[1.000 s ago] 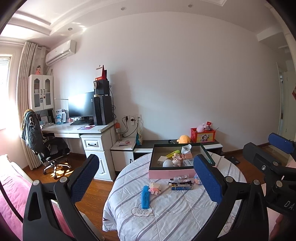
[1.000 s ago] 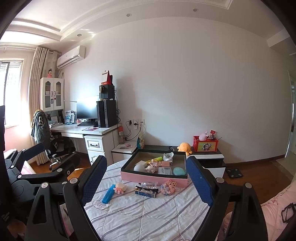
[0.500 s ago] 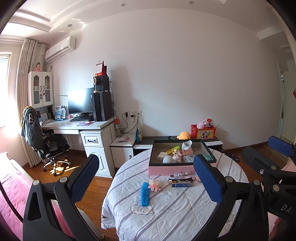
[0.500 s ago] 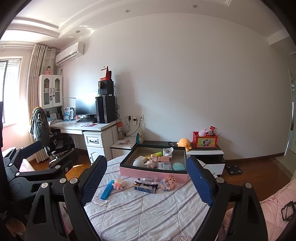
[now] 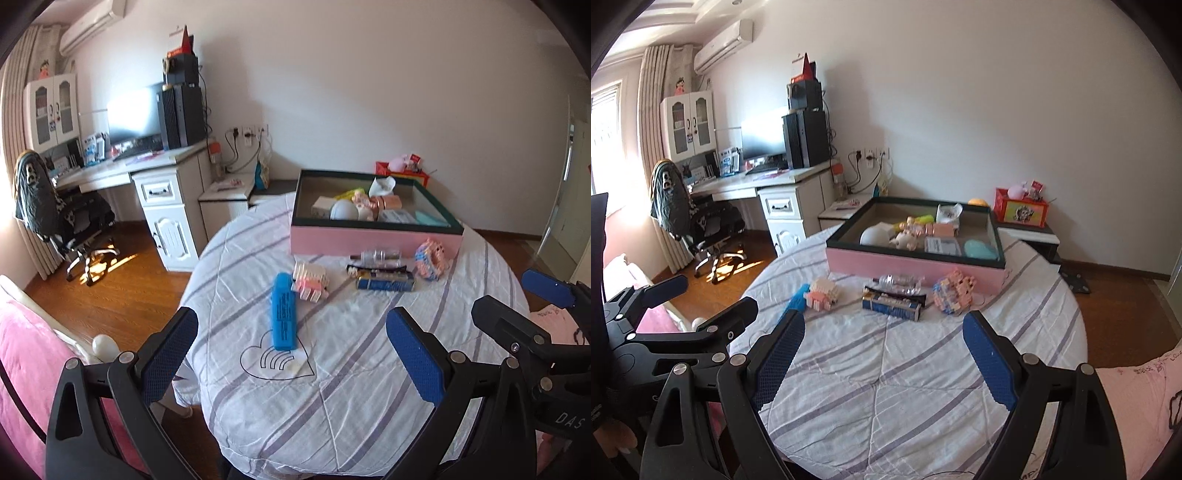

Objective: Organize rigid objects
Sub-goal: 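Move both tools back toward the remaining items on the bed, then grasp the blue highlighter with the left tool while the right tool grasps the pink block heart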

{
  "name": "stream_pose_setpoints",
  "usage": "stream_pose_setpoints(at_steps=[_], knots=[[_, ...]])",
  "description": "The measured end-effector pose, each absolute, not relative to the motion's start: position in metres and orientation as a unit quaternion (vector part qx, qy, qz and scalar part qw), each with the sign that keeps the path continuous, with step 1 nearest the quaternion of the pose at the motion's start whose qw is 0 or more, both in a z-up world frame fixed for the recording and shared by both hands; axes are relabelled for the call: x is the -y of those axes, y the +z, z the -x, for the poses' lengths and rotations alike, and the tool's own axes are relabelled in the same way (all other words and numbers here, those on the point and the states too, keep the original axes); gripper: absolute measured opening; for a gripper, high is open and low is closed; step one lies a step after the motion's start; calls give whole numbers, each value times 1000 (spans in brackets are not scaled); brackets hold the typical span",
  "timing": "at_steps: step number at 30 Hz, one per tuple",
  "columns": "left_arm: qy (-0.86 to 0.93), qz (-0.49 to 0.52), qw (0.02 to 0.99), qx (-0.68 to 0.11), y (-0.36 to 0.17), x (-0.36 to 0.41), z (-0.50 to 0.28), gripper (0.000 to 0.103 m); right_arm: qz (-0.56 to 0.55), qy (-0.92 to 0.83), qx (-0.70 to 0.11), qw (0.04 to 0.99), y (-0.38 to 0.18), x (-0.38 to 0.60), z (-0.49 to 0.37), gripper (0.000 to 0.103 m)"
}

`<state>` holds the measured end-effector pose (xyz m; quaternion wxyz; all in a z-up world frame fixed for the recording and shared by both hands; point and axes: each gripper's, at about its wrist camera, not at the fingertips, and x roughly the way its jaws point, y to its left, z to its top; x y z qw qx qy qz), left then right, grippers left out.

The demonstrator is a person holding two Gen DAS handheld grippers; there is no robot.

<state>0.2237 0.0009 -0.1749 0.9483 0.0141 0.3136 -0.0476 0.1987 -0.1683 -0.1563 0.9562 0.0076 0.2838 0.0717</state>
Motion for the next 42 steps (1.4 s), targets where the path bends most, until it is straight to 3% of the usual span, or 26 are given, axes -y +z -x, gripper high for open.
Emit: stream_pose_setpoints(at_steps=[12,17,20,22,25,37,38,39,40,42], knots=[[0,-14,916,-401,-251,-20,-295,103,-22,55,-367,928,-220,188,-263,89],[-9,-15,914,-406,-265,-21,-313,88,-30,27,-376,926,-228,210,-284,89],[-23,-28,919,-392,-263,-13,-318,65,-31,5,-377,926,-230,223,-296,89],[-34,-34,921,-386,-262,-8,-322,43,-37,-8,-378,925,-231,234,-305,89],[-39,-40,924,-379,-260,-2,-327,26,-41,-16,-388,921,-234,245,-322,89],[-56,-26,926,-372,-249,-5,-327,26,-40,24,-425,904,-250,248,-386,88],[-58,-25,927,-369,-246,-4,-325,26,-41,28,-425,904,-250,249,-387,83],[-59,-24,929,-366,-244,-4,-324,26,-40,28,-426,903,-251,249,-387,69],[-61,-25,929,-364,-242,-3,-322,27,-39,30,-425,904,-251,248,-386,62],[-60,-25,931,-358,-237,-2,-318,27,-36,35,-424,904,-250,248,-382,62]])
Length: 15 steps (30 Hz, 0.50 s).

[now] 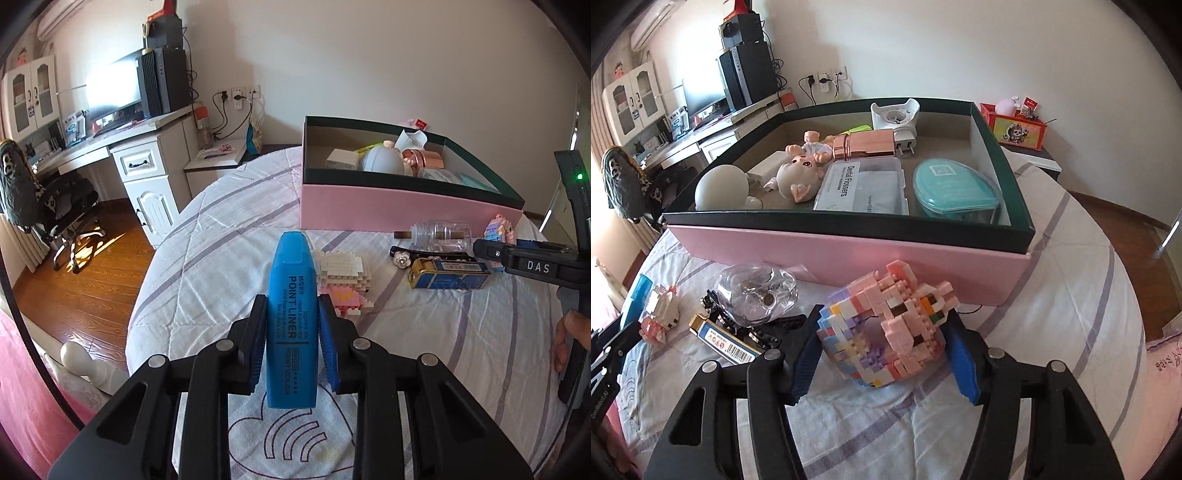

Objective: Organize rigid objects
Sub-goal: 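Grasp the blue highlighter with the left tool while the right tool grasps the pink block heart, then carry the blue highlighter into the pink box with the left tool while the right tool carries the block heart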

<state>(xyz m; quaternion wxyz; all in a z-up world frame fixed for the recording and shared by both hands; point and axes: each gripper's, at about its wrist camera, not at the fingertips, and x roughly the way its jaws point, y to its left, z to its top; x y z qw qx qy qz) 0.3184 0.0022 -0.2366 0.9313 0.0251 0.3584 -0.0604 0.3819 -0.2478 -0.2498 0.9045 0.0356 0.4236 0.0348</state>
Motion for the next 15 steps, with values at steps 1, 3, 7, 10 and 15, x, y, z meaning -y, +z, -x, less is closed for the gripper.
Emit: stream_pose_setpoints(at_steps=[1,3,7,10,15], knots=[[-62,-25,931,-358,-234,-2,-316,27,-35,38,-425,904,-250,248,-380,62],[-64,-24,934,-352,-228,0,-310,27,-41,39,-419,906,-248,251,-374,62],[-69,-21,940,-335,-213,4,-294,27,-53,40,-391,918,-235,254,-350,62],[-49,-15,951,-306,-194,10,-277,27,-58,49,-344,936,-211,246,-317,62],[-68,-22,967,-245,-153,33,-241,27,-52,70,-253,963,-164,219,-258,62]])
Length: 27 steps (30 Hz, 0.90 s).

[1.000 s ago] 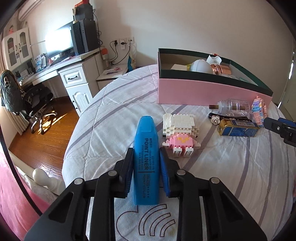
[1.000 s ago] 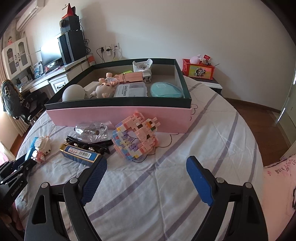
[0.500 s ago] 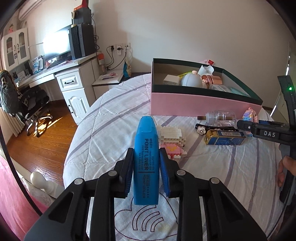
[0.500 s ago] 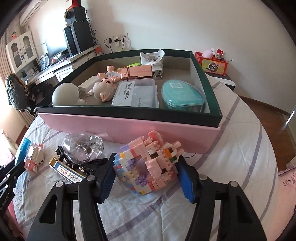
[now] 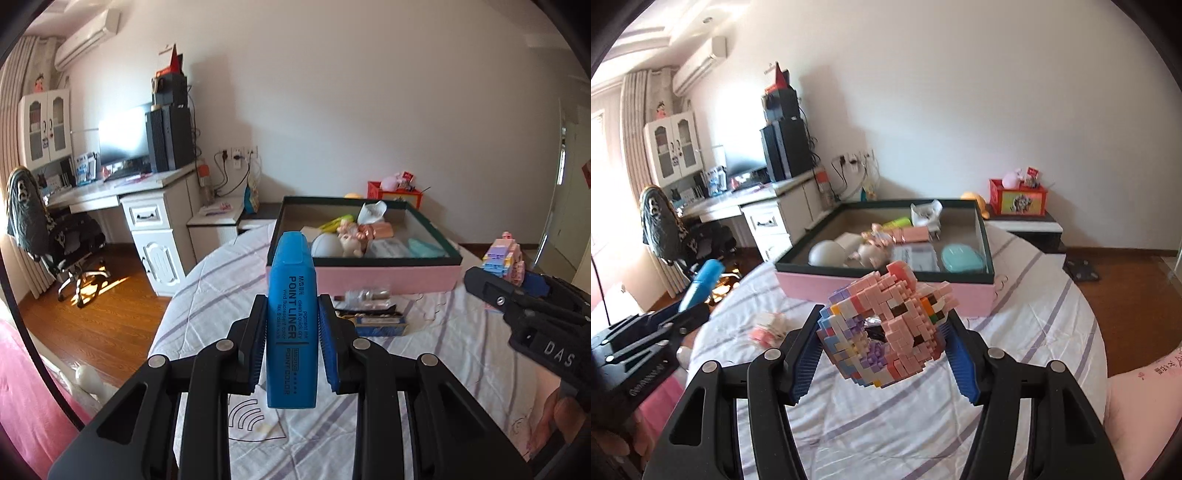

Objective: Organize rigid objects
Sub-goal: 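Carry the blue highlighter into the pink box with the left tool while the right tool carries the block heart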

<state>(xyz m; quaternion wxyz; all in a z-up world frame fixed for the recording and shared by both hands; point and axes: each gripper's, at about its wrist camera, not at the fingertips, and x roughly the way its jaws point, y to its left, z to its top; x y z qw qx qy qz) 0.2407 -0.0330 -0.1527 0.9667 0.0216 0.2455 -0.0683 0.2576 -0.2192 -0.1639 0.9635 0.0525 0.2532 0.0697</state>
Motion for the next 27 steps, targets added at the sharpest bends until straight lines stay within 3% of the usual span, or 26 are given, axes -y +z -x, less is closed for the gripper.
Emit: stream_pose_setpoints(at_steps=[9,27], knots=[[-93,-20,978,-186,-104,47,-188,27,-21,77,-184,980,-111,196,-201,63],[-99,-32,982,-157,-82,49,-153,27,-14,75,-155,985,-90,198,-166,63]])
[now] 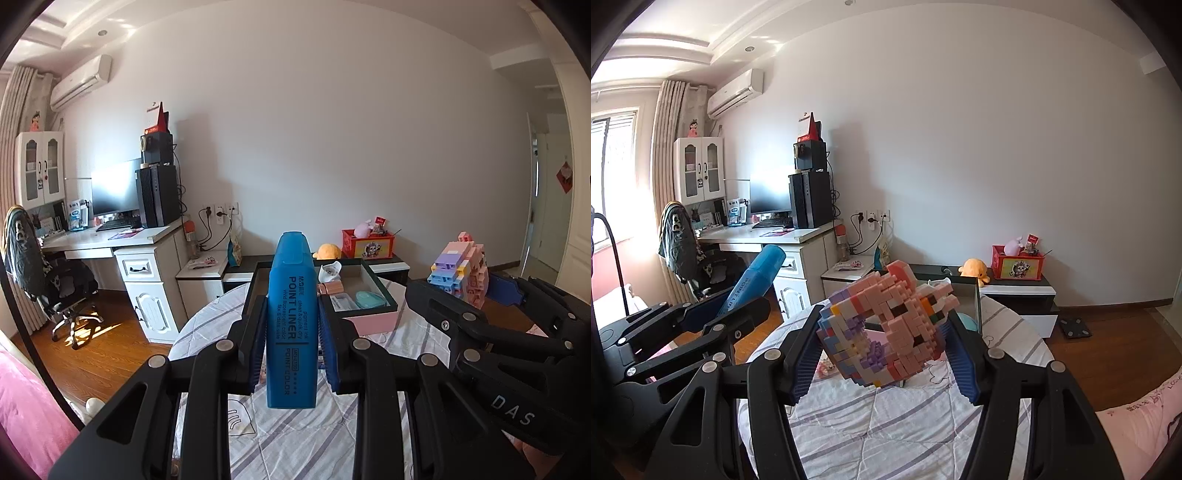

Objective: Organize rigid objects
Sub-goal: 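Carry the blue highlighter into the pink box with the left tool while the right tool carries the block heart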

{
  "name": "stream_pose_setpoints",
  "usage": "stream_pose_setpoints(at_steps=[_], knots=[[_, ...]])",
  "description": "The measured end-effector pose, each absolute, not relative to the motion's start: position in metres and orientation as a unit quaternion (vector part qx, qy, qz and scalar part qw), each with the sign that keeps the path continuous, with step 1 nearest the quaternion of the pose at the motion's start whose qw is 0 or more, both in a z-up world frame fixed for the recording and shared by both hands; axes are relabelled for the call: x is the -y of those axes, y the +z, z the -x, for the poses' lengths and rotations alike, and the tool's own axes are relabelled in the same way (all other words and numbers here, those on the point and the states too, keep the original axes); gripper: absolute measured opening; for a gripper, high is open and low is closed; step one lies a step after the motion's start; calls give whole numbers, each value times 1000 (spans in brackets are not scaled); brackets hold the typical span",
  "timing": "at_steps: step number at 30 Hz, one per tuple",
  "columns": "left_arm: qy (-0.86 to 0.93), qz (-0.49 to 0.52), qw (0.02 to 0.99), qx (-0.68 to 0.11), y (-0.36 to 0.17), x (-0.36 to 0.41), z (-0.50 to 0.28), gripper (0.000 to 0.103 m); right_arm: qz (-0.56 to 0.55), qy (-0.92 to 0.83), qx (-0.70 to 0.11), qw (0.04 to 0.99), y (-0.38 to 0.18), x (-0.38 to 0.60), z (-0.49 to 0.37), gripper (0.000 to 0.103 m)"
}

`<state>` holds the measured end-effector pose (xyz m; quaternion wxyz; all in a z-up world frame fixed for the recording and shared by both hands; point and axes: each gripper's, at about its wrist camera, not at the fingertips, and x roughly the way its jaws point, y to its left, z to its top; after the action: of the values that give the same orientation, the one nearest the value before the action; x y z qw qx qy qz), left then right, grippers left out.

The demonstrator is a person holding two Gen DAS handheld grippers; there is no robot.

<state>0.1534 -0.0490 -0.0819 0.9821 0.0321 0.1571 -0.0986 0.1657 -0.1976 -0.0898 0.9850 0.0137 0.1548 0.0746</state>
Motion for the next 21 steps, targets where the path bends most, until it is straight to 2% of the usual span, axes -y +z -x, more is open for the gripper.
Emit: stream_pose_setpoints(at_steps=[11,21], knots=[[-61,-34,985,-160,-85,36,-172,27,-12,99,-161,982,-91,188,-191,63],[-33,-36,984,-172,-95,30,-219,27,-3,122,-173,977,-99,171,-239,63]])
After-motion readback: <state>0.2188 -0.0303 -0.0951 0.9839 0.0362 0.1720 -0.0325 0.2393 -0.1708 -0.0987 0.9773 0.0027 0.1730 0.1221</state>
